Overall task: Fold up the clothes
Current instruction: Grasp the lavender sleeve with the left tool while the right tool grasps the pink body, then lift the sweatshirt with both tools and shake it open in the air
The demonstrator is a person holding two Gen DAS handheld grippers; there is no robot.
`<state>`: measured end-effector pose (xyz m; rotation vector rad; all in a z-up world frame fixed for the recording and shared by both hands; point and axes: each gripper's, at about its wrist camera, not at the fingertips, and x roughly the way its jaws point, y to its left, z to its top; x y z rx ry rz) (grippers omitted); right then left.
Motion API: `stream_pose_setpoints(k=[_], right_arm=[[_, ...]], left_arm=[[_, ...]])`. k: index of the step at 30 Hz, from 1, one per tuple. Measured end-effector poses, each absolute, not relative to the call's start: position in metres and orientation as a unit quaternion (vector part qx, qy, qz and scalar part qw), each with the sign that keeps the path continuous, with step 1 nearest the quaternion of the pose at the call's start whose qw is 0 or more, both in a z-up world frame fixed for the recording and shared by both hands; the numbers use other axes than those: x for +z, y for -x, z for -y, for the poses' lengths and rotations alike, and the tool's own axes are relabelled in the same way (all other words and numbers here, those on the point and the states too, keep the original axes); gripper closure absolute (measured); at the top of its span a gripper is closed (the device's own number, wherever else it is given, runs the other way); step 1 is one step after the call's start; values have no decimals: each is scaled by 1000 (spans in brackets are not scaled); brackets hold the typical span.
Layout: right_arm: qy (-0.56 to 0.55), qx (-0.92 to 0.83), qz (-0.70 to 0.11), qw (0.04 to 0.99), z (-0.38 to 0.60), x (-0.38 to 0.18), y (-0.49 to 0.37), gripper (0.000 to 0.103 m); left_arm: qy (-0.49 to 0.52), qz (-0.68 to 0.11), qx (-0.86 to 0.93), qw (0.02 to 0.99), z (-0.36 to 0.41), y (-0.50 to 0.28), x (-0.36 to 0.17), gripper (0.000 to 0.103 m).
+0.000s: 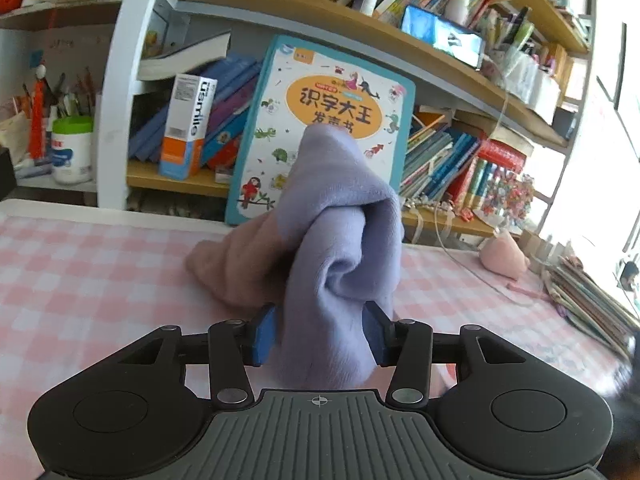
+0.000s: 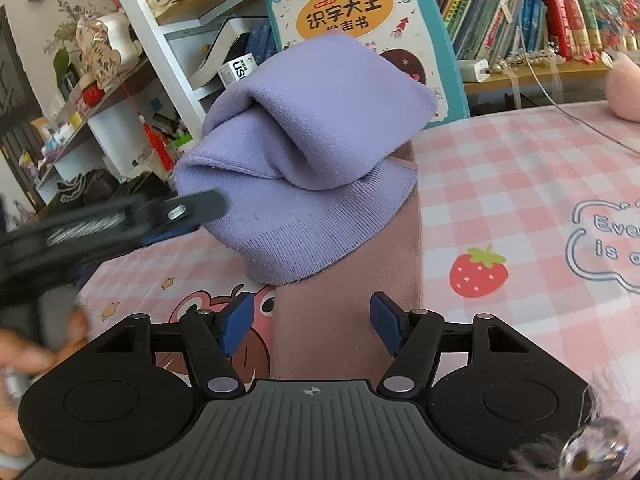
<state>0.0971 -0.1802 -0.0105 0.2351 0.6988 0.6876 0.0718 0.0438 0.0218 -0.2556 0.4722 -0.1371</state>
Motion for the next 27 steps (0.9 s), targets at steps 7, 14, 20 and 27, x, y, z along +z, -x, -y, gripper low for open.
stream_pose_setpoints(k=[7,14,20,27], right_arm=[[-129,334,-339,870,190,-10,-95,39],[-225,365,-332,840,204,-1,-111,21],[-340,383,-387,767,196,-12,-139,19],[-447,381,-410,698,188,-32,-153,23]], left_arm=[[214,-229,-75,947,-68,-74,22,99],[205,-212,-128,947,-80,-14,39,99],[214,-220,-147,940,-92,26,38,99],[226,-219,-150,937,-104,48,37,99]])
